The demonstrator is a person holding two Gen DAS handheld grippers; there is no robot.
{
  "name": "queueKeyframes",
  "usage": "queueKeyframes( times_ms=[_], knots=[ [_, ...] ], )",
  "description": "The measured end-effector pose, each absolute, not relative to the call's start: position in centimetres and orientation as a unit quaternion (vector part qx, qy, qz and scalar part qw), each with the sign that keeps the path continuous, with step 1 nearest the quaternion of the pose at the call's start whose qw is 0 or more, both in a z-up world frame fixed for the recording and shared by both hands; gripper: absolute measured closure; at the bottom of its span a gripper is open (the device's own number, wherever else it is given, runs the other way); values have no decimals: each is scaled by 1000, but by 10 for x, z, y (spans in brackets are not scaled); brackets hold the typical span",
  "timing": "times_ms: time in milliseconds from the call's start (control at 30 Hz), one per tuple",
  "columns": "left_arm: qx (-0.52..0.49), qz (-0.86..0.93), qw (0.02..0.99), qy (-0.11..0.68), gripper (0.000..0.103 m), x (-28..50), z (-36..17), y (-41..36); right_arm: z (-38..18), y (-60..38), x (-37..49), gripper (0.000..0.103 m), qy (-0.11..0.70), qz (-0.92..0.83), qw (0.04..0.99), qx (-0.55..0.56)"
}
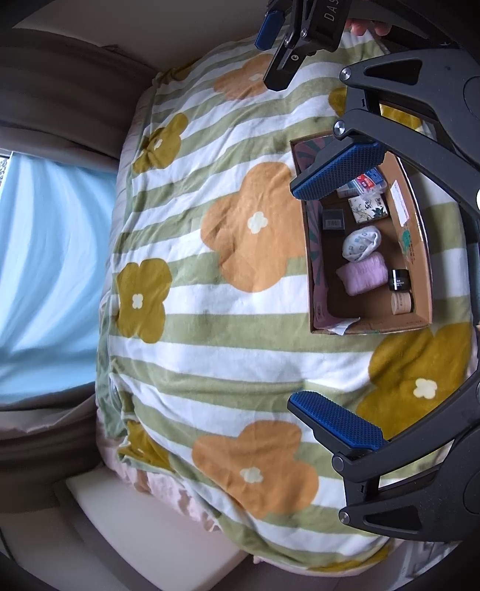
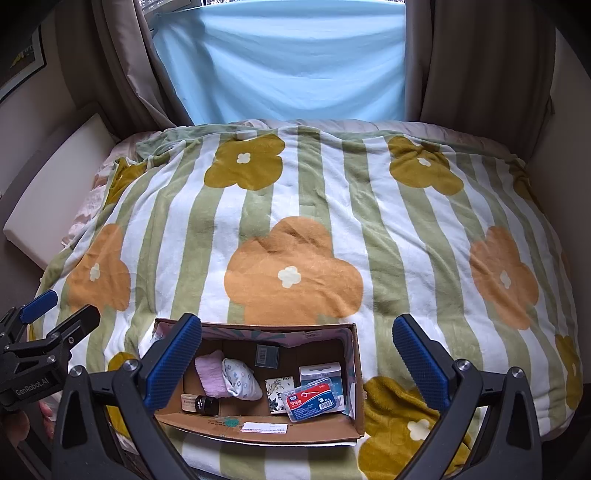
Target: Organize objects
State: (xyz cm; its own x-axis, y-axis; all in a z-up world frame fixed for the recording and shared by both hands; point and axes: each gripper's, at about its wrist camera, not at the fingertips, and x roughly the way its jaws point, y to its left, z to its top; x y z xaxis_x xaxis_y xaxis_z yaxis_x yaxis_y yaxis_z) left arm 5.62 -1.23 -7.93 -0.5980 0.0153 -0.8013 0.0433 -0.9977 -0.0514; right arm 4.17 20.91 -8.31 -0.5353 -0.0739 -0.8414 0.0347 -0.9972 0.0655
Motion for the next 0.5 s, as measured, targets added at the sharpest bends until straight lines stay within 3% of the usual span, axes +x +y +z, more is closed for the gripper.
queueKeyframes(
  times_ms=[500],
  knots=[
    [440, -897, 22, 37, 0, 51, -77, -13, -81, 211, 33, 0, -22, -875, 27, 482]
  ],
)
